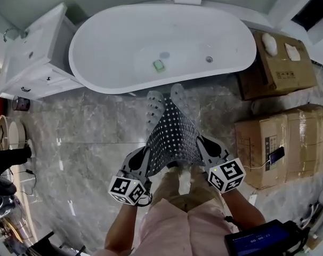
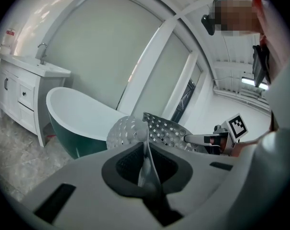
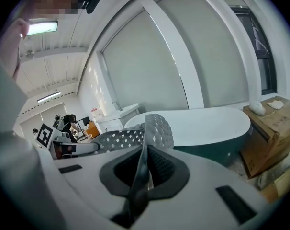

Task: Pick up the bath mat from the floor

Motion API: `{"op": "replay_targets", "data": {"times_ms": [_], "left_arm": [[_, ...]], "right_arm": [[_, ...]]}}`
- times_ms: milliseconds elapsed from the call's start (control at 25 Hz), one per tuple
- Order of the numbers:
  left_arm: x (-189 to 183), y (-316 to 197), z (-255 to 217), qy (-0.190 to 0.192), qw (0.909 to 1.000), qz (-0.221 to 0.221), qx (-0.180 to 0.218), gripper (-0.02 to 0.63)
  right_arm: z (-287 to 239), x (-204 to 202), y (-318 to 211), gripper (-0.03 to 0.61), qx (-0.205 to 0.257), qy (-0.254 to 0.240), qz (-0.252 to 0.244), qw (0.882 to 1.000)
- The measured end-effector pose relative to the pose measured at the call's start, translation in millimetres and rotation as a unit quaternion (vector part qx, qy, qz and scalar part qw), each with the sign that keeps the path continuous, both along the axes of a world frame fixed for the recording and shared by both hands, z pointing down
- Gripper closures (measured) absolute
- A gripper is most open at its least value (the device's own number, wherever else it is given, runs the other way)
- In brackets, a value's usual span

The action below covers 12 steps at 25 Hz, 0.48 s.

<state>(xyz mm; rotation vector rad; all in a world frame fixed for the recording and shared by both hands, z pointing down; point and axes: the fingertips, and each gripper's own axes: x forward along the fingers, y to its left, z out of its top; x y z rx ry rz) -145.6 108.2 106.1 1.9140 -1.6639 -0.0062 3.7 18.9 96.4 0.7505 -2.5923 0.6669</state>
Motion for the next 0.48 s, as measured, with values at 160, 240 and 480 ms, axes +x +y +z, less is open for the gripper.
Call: {"op": "replay_targets", "data": {"times_ms": [160,240,480], "left_arm": [[3.6,4.9,-28.3,0.001,0.9998,-0.002,0.018,0.575],[3.1,7.2,-40.1,-0.006,0.9996,-0.008,0.025,0.575],[2.5,9.8,-68.8,-0.030,0.9982,-0.043,0.030,0.575]], "right_arm": [[-25.3,9.8,-1.6,0.551,0.011,-0.009,0.010,1.000],[-34.3,16.1,-3.3,0.551,0.017,-0.012,0.013,1.000],[-56.3,43.5,-16.0,0.551,0.022,-0.020,0.013,0.999]]}}
